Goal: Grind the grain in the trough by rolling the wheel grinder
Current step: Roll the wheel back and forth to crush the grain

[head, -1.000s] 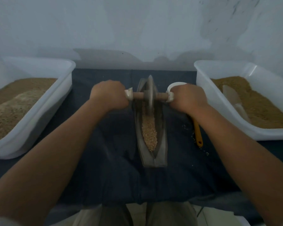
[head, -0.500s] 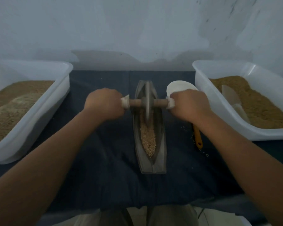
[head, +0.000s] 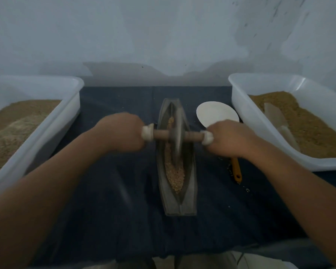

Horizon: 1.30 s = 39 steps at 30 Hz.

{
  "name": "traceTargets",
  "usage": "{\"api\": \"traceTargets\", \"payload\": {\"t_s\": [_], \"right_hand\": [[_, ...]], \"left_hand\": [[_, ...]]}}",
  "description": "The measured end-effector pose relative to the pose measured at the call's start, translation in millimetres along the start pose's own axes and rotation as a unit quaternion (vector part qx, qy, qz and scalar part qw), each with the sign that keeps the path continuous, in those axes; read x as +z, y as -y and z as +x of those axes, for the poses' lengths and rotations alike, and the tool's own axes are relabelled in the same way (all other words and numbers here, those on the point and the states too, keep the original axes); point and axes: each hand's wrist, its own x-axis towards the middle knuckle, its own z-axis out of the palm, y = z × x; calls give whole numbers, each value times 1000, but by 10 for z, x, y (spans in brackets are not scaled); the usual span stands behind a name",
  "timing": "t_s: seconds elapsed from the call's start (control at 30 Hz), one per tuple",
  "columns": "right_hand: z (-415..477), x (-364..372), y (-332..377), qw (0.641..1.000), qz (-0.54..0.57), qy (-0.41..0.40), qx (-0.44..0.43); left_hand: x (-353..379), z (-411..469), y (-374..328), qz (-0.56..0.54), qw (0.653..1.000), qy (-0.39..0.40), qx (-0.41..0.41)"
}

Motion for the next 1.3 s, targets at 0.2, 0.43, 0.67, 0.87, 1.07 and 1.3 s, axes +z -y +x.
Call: {"api": "traceTargets", "payload": {"t_s": [0.2,0.43,0.67,0.87,1.07,1.3], "right_hand": [[515,-47,105,985,-87,-140,48],[-146,-143,48,996,-50,13,-73],[489,-103,50,983,-112,-149,5],[418,-115,55,993,-82,-80,15],[-336,-73,6,999,-13,22,-46],[506,-118,84,986,-106,-121,52]], "left_hand": [[-24,388,9,-7,992,-93,-87],[259,-414,92,-104,993,54,-1],[131,254,67,-18,991,-95,-95],[-27,245,51,-35,998,-22,-46],[198,-322,68,-50,997,46,30],[31,428,3,16,985,-127,-114]]}}
